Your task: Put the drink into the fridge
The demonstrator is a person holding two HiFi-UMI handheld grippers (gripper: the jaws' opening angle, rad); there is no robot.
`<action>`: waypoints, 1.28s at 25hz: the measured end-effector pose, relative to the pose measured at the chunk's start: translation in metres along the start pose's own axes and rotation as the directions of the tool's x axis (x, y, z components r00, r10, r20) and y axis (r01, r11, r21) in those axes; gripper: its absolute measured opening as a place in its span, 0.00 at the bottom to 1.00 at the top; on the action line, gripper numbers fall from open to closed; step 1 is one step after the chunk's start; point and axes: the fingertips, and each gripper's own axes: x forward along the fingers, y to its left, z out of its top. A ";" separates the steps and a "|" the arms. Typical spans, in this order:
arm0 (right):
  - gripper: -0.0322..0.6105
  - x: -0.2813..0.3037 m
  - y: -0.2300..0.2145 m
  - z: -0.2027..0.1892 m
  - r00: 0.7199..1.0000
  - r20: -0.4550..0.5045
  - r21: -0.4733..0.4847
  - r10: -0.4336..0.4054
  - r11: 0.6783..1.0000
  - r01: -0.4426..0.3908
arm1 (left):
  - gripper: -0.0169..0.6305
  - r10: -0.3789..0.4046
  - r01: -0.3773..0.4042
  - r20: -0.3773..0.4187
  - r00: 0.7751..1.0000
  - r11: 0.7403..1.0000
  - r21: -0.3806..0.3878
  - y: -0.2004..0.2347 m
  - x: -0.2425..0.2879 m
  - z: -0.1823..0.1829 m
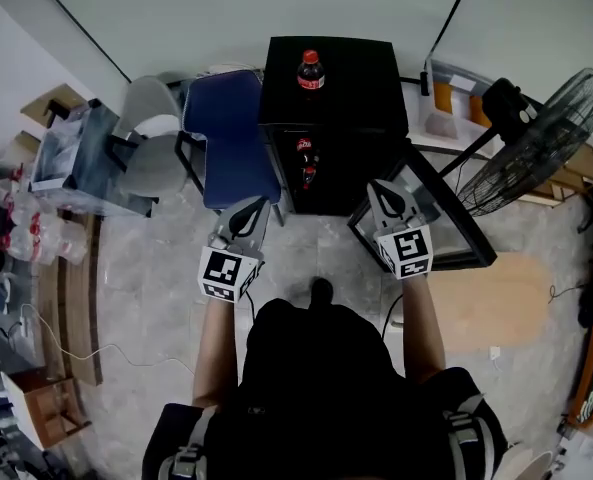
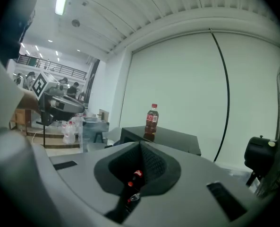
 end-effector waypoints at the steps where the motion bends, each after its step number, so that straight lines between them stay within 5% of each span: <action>1: 0.05 0.004 -0.002 0.003 1.000 0.004 -0.004 0.002 1.000 -0.002 | 0.03 0.003 -0.003 -0.005 1.000 1.000 -0.001 0.002 0.001 0.000; 12: 0.05 0.057 -0.011 0.035 0.998 0.052 -0.047 0.026 0.999 -0.024 | 0.03 0.040 -0.039 0.034 0.999 0.999 -0.009 0.045 0.025 0.004; 32: 0.06 0.153 -0.047 0.082 0.993 0.093 -0.068 -0.071 0.995 0.078 | 0.03 -0.126 0.125 0.061 0.990 0.992 0.020 0.138 0.126 0.010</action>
